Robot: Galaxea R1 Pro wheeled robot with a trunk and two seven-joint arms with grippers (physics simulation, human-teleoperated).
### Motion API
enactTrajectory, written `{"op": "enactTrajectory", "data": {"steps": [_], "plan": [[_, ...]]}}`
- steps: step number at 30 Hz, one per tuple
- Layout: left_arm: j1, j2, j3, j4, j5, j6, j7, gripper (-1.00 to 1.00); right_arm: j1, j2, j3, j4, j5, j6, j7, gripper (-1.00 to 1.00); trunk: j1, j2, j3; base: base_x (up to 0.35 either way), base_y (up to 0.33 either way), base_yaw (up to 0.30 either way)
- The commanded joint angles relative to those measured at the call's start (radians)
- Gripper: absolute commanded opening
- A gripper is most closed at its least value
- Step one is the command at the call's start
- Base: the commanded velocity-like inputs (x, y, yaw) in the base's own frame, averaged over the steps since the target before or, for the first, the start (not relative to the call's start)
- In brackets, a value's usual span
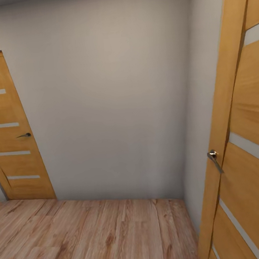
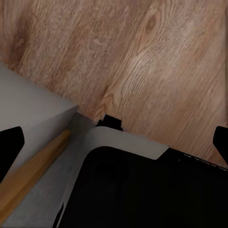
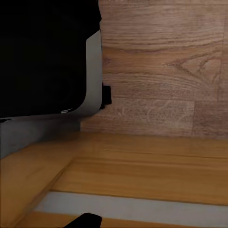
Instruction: Move the two storage containers from the living room to the garage. In the garage, place one container on the floor and stack the other container on top of it (either order is fine).
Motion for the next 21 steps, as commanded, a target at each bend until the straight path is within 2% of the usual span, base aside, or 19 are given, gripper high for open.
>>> {"op": "enactTrajectory", "data": {"steps": [1, 21], "plan": [[-0.001, 0.0, 0.008, 0.001, 0.0, -0.003, 0.001, 1.0, -0.001, 0.0, 0.008, 0.003, -0.007, -0.005, -0.001, 1.0, 0.001, -0.001, -0.001, 0.319, 0.0, 0.0], [-0.001, 0.0, 0.007, 0.0, 0.0, -0.002, 0.001, 1.0, -0.001, 0.0, 0.01, 0.003, -0.007, -0.005, -0.001, 1.0, 0.001, -0.001, -0.001, 0.319, 0.0, 0.0]]}}
